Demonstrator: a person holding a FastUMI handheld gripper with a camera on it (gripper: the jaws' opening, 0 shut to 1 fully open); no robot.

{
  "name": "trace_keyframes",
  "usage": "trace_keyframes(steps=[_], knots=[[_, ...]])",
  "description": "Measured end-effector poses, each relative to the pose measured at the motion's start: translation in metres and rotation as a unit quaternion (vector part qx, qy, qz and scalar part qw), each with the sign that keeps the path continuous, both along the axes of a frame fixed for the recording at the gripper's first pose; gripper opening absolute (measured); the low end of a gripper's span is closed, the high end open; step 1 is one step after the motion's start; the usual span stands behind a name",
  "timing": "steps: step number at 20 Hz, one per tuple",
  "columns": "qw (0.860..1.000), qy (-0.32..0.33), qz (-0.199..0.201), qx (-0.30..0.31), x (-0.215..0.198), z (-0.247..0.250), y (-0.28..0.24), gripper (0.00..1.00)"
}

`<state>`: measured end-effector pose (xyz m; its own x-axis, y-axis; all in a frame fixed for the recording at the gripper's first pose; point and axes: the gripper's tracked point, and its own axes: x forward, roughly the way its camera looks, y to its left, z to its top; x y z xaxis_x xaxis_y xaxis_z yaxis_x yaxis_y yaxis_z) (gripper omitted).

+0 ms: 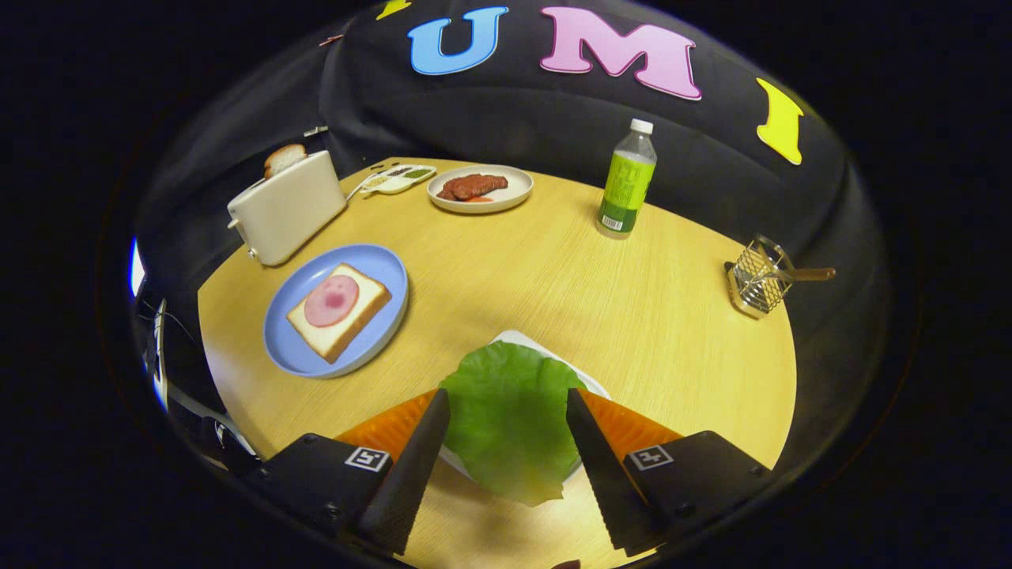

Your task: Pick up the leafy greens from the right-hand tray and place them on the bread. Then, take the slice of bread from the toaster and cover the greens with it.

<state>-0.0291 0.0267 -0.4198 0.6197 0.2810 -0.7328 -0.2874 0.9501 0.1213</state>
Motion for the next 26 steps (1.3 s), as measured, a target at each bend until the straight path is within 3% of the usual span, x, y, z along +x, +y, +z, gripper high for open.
trace_keyframes(steps=[3,6,13,14,16,20,26], knots=[[1.000,0.025,0.002,-0.005,0.004,-0.024,-0.001,0.91],[0.999,0.045,0.003,-0.001,0.001,-0.037,0.001,0.75],[0.998,0.060,0.013,-0.008,0.000,-0.045,-0.003,0.71],[0.998,0.064,0.007,-0.007,0.000,-0.046,-0.004,0.45],[0.998,0.065,0.002,-0.009,0.001,-0.046,-0.002,0.13],[0.998,0.066,-0.022,0.007,0.002,-0.035,-0.004,0.08],[0.999,0.011,-0.030,0.023,0.011,0.031,0.001,0.07]])
